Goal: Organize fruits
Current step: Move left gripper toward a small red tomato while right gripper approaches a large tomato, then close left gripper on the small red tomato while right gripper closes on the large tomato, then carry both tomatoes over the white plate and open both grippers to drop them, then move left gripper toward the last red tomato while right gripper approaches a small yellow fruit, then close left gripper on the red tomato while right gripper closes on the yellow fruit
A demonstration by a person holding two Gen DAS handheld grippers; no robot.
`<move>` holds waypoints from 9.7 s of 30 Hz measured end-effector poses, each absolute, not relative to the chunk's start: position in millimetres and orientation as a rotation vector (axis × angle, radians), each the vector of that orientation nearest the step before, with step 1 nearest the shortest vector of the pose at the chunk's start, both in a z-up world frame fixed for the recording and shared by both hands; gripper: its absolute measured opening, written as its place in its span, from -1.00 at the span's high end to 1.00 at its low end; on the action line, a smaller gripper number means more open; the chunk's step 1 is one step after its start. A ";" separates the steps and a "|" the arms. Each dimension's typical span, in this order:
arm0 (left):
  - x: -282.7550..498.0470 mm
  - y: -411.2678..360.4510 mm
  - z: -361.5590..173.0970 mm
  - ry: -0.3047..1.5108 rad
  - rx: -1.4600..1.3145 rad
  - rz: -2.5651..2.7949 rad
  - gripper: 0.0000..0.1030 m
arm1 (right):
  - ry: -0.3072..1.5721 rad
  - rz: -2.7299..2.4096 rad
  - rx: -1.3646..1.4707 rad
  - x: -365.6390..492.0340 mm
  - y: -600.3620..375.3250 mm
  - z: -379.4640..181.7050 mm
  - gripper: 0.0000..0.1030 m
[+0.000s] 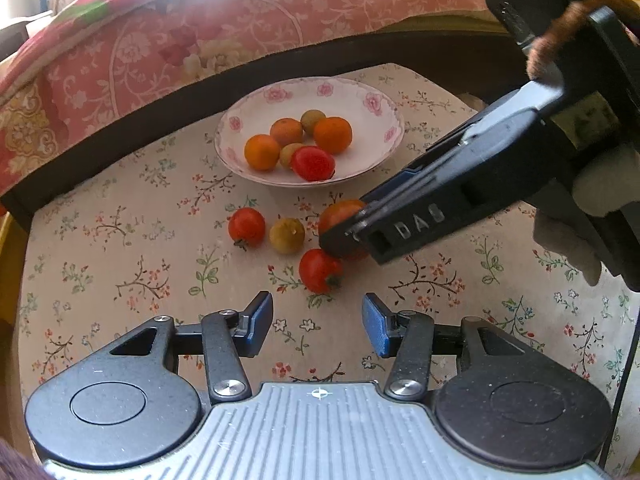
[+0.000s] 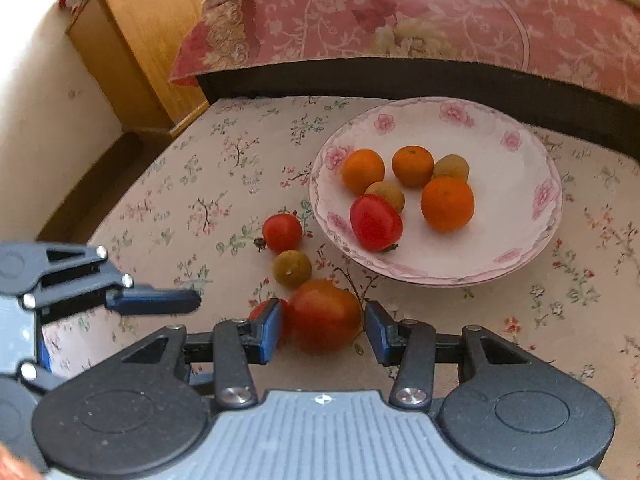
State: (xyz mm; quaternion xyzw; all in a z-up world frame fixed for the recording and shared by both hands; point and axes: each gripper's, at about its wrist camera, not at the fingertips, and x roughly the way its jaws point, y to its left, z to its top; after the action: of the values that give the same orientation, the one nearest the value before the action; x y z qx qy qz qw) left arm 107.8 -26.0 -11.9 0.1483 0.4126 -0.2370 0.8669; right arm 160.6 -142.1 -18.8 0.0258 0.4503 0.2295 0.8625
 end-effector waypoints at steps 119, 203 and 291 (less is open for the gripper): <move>116.7 -51.3 -25.4 0.839 0.326 -0.473 0.06 | 0.944 0.417 -0.158 131.4 -166.8 -24.5 0.10; 188.0 -49.0 17.5 0.654 0.253 -0.360 0.21 | 0.745 0.264 -0.080 180.4 -184.6 15.1 0.01; 85.1 -11.7 -16.6 0.847 0.277 -0.427 0.32 | 0.908 0.449 -0.108 88.7 -154.5 -11.6 0.44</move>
State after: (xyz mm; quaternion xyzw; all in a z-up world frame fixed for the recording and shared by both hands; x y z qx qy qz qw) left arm 85.1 -11.7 -16.6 0.1331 0.4064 -0.2047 0.8805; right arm 88.7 -154.5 -11.6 -0.0519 0.4347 0.2151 0.8730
